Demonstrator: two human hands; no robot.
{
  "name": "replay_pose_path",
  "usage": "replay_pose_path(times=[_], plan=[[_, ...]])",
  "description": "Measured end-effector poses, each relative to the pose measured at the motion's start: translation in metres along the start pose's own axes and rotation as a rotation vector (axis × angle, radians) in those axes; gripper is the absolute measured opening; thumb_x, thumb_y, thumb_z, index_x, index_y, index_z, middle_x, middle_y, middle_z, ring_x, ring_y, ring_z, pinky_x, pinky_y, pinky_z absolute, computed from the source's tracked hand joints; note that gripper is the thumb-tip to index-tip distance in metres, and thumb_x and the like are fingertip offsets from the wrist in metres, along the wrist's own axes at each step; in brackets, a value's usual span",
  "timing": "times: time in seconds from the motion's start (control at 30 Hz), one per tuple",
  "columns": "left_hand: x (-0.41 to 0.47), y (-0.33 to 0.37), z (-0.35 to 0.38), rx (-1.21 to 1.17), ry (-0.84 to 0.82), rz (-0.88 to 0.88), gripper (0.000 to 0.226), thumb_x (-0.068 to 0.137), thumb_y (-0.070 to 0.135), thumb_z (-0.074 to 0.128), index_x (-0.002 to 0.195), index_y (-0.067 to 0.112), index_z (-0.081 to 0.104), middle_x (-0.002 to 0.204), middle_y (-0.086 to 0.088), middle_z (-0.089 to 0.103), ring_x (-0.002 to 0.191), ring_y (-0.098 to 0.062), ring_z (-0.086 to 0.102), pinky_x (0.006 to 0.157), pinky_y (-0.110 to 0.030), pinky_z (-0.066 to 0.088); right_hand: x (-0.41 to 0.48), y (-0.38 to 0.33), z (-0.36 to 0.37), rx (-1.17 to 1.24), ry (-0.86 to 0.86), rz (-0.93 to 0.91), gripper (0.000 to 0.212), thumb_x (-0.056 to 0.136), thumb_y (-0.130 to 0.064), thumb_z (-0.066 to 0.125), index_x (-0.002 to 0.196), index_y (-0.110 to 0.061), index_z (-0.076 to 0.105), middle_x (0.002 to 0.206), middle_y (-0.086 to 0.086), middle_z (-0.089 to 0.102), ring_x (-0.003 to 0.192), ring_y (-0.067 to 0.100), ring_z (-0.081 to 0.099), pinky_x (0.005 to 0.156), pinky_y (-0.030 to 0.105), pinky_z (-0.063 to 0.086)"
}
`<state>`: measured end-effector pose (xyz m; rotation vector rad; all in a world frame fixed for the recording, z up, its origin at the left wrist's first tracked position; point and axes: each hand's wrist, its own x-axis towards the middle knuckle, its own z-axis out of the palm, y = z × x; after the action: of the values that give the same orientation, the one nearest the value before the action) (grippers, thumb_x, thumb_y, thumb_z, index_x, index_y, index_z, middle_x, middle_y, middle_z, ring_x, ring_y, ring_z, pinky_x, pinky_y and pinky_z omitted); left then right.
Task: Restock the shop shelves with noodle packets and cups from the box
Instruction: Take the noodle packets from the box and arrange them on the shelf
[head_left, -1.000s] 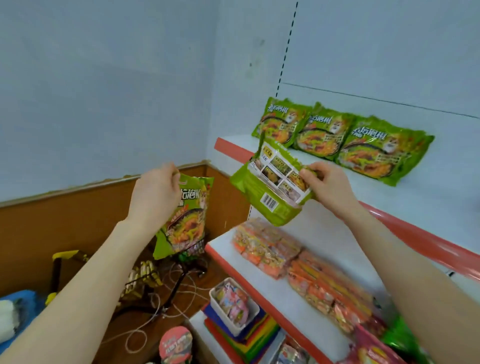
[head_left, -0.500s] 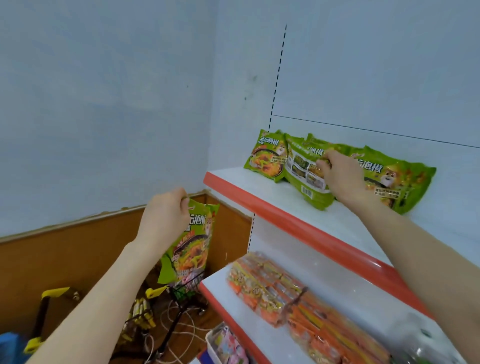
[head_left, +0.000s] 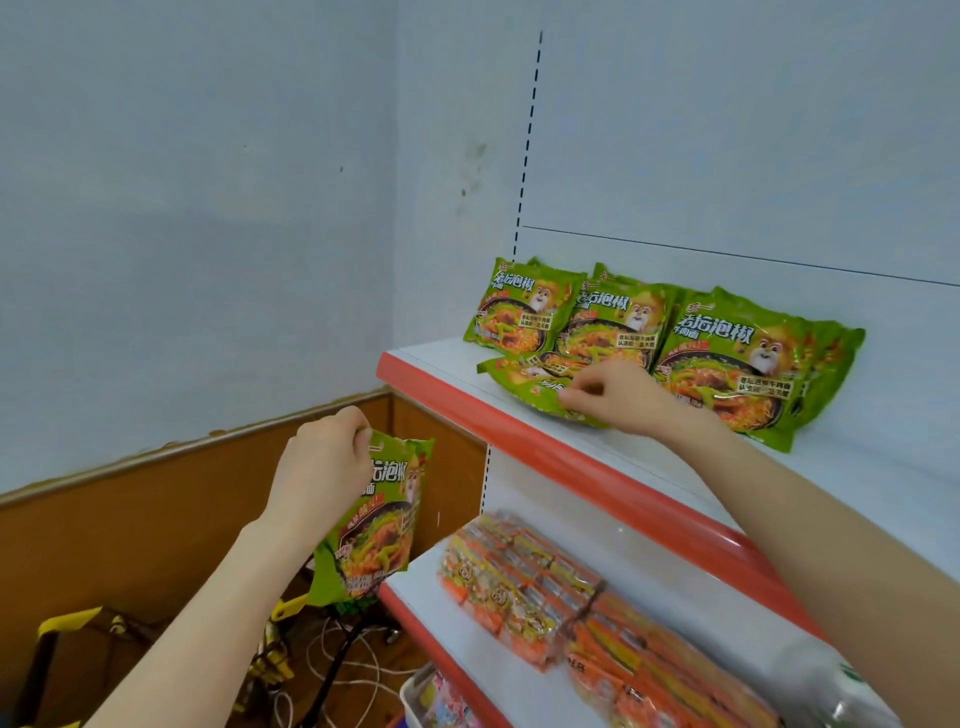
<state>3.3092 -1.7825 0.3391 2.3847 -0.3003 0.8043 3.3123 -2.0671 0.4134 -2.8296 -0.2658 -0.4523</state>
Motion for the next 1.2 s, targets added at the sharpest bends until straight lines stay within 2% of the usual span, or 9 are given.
replay_pose_path(times=[0.17, 0.3, 0.47, 0.57, 0.73, 0.83, 0.97, 1.1, 1.2], plan=[[0.006, 0.000, 0.008, 0.005, -0.018, 0.004, 0.016, 0.093, 0.009, 0.047, 0.091, 0.002, 0.062, 0.072, -0.006, 0.060, 0.063, -0.021, 0.053, 0.057, -0.028, 0.037, 0.017, 0.022, -0.024, 0.107, 0.215, 0.184, 0.027, 0.093, -0.015, 0.049, 0.085, 0.005, 0.065, 0.078, 0.015, 0.058, 0.074, 0.022, 0.050, 0.068, 0.026, 0.034], [0.010, 0.000, 0.014, 0.009, -0.044, -0.002, 0.017, 0.093, 0.010, 0.047, 0.093, 0.003, 0.062, 0.078, -0.010, 0.066, 0.067, -0.025, 0.058, 0.060, -0.033, 0.044, 0.033, 0.038, -0.020, 0.096, 0.097, 0.306, 0.031, 0.093, -0.022, 0.052, 0.100, 0.005, 0.066, 0.099, 0.016, 0.065, 0.096, 0.032, 0.060, 0.078, 0.035, 0.045], [0.016, 0.002, 0.019, 0.007, -0.073, -0.022, 0.017, 0.093, 0.010, 0.047, 0.094, 0.004, 0.062, 0.083, -0.011, 0.067, 0.072, -0.026, 0.060, 0.066, -0.039, 0.050, 0.058, 0.024, -0.019, 0.129, 0.043, 0.137, 0.025, 0.091, -0.015, 0.055, 0.109, 0.000, 0.063, 0.115, 0.015, 0.062, 0.105, 0.025, 0.057, 0.085, 0.030, 0.041], [0.018, 0.001, 0.020, 0.006, -0.074, -0.027, 0.017, 0.093, 0.010, 0.047, 0.095, 0.004, 0.063, 0.084, -0.010, 0.067, 0.073, -0.025, 0.060, 0.066, -0.038, 0.051, 0.083, 0.006, -0.015, 0.100, -0.152, -0.020, 0.030, 0.089, -0.019, 0.058, 0.118, -0.012, 0.061, 0.124, 0.004, 0.059, 0.118, 0.018, 0.052, 0.094, 0.024, 0.037], [0.021, -0.001, 0.021, 0.032, -0.072, -0.027, 0.018, 0.094, 0.011, 0.046, 0.097, 0.004, 0.063, 0.085, -0.010, 0.068, 0.077, -0.025, 0.061, 0.068, -0.038, 0.051, 0.121, -0.020, 0.001, -0.017, -0.558, -0.033, 0.068, 0.084, -0.031, 0.065, 0.142, -0.023, 0.031, 0.148, -0.007, 0.036, 0.137, 0.012, 0.032, 0.114, 0.034, 0.026], [0.021, -0.003, 0.024, 0.046, -0.077, -0.032, 0.018, 0.094, 0.012, 0.046, 0.095, 0.005, 0.062, 0.083, -0.009, 0.067, 0.073, -0.025, 0.061, 0.065, -0.038, 0.050, 0.133, -0.017, 0.016, -0.102, -0.643, -0.005, 0.066, 0.081, -0.035, 0.067, 0.139, -0.022, 0.038, 0.144, -0.003, 0.040, 0.133, 0.018, 0.038, 0.112, 0.041, 0.030], [0.022, -0.005, 0.028, 0.050, -0.081, -0.036, 0.018, 0.094, 0.012, 0.046, 0.094, 0.006, 0.062, 0.080, -0.007, 0.066, 0.070, -0.024, 0.060, 0.063, -0.037, 0.049, 0.132, -0.006, 0.025, -0.058, -0.478, -0.058, 0.046, 0.077, -0.032, 0.072, 0.118, -0.015, 0.058, 0.106, 0.002, 0.056, 0.102, 0.023, 0.055, 0.093, 0.037, 0.044], [0.024, -0.003, 0.031, 0.045, -0.072, -0.018, 0.017, 0.094, 0.011, 0.046, 0.094, 0.005, 0.062, 0.081, -0.008, 0.067, 0.073, -0.025, 0.060, 0.064, -0.037, 0.049, 0.124, 0.007, 0.000, 0.083, -0.172, 0.015, 0.046, 0.078, -0.026, 0.072, 0.116, -0.005, 0.058, 0.091, 0.007, 0.058, 0.088, 0.026, 0.055, 0.074, 0.032, 0.044], [0.026, 0.001, 0.033, 0.023, -0.066, -0.008, 0.017, 0.094, 0.010, 0.047, 0.093, 0.004, 0.063, 0.080, -0.009, 0.067, 0.073, -0.026, 0.060, 0.064, -0.036, 0.047, 0.115, 0.021, -0.029, 0.053, 0.115, 0.074, 0.019, 0.078, -0.032, 0.071, 0.074, -0.021, 0.055, 0.080, 0.004, 0.056, 0.084, 0.025, 0.053, 0.064, 0.032, 0.038]])
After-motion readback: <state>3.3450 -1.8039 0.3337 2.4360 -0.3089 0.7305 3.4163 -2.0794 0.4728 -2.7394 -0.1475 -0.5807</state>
